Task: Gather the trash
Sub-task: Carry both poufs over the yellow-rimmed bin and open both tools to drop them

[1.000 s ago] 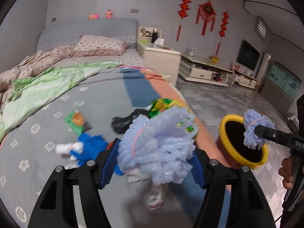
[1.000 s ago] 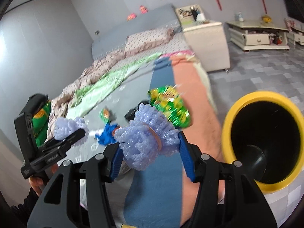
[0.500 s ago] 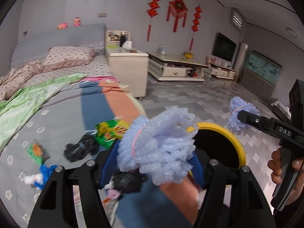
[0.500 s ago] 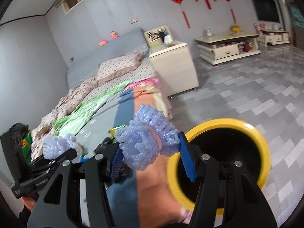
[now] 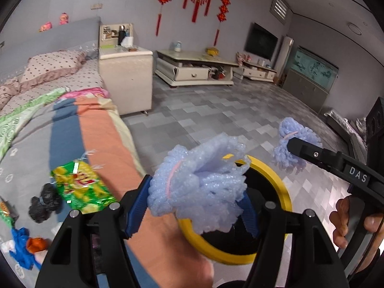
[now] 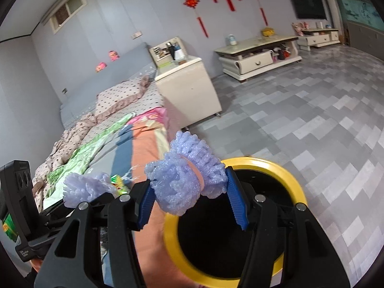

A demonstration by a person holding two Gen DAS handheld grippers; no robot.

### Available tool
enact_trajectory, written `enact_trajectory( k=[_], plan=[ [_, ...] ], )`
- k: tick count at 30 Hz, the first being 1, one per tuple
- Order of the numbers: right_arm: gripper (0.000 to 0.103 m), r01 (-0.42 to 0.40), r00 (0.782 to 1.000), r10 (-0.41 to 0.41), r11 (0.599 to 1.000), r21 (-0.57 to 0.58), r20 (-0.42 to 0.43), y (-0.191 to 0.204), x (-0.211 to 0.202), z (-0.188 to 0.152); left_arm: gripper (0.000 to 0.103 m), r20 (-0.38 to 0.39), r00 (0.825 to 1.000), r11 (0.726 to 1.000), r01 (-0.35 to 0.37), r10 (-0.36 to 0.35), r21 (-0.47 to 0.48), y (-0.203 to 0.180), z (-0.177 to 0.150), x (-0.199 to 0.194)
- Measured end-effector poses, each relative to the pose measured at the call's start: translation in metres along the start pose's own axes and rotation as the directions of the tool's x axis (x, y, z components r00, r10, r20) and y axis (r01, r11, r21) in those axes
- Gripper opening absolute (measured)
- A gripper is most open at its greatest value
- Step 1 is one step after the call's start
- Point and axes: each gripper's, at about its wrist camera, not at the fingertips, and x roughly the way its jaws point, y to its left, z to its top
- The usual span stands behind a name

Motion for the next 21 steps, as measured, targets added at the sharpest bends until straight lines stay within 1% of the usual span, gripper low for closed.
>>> enact_trajectory(
  k=[5,12,15,20,21],
  plan=[
    [0.053,0.036,0.999,-0.035,0.999,0.04,-0.023,-0.024,0.019,0.001,0.064,-0.064,0.997,0.998,0.051,-0.053,-0.031,-0.009,0.0,0.036],
    [0.054,0.075,0.996,-0.072,0.995,0.069,-0.05,-0.052,0.035,-0.003,0.065,-0.108,0.991,0.996,0.073,-0.078,-0.044,-0.017,-0.002,0.067],
    [0.058,0.082,0.996,-0.078,0.994,0.078,-0.053,-0.056,0.041,-0.001,0.068,-0.112,0.991,0.996,0.076,-0.08,-0.044,-0.017,-0.002,0.069],
    [0.062,0.101,0.994,-0.097,0.991,0.092,-0.055,-0.057,0.045,-0.001,0.081,-0.114,0.99,0.995,0.082,-0.089,-0.063,-0.013,-0.002,0.073],
    [0.063,0.11,0.993,-0.105,0.989,0.095,-0.054,-0.058,0.045,-0.001,0.082,-0.111,0.99,0.994,0.082,-0.089,-0.066,-0.013,-0.002,0.072]
  ],
)
